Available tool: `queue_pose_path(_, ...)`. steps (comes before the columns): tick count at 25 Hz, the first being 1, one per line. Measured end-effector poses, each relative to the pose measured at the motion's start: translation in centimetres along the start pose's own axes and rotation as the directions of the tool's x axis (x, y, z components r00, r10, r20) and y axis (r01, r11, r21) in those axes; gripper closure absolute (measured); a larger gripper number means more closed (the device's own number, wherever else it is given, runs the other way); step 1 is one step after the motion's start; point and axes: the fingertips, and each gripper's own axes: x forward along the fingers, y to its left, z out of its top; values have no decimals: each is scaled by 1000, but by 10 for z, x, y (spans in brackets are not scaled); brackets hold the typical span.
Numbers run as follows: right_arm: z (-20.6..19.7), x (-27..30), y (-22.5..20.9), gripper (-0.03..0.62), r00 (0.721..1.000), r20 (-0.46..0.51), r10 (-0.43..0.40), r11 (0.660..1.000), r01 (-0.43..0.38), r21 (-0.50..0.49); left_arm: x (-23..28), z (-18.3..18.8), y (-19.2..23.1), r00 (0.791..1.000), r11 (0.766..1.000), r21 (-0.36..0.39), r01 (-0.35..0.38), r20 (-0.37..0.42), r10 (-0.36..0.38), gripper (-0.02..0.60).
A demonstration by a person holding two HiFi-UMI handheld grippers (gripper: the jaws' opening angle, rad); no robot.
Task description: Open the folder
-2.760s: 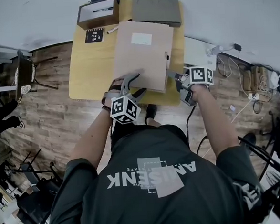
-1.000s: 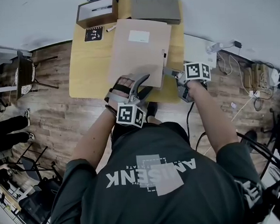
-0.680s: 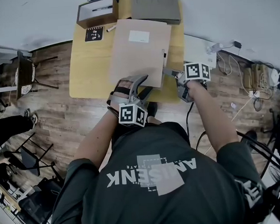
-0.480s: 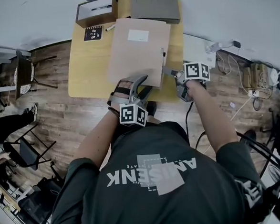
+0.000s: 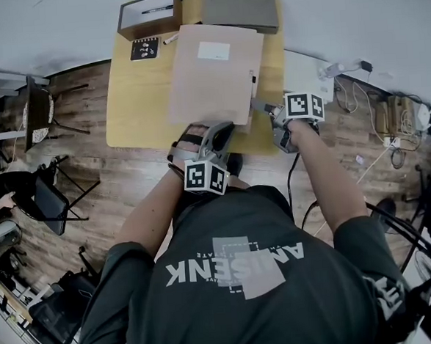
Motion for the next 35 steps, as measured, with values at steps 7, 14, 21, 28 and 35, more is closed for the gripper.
queue_pose_path(7,-1,0,-1,330,1000,-5,1,1000,-1,-1,15,1,9,999,999,-41,-9,-48,7,560)
queue_pose_path(14,-1,0,3,330,1000,-3,-16,1000,16,-17,11,-1,13,999,984,-180,-4,-40,-4,572)
queue_pose_path(21,-2,-2,2,330,1000,-2,-21,1000,21,-9,-2,5,37,1000,934,-356,-24,-8,23,578)
queue_pose_path(28,-1,-5,-1,326,999,18,-26,1000,26,-1,-36,19,80,988,885,-454,-101,61,144,578)
queue_pose_path(35,-3,-5,-1,325,999,36,-37,999,36,20,-92,-4,123,953,792,-572,-216,51,297,578)
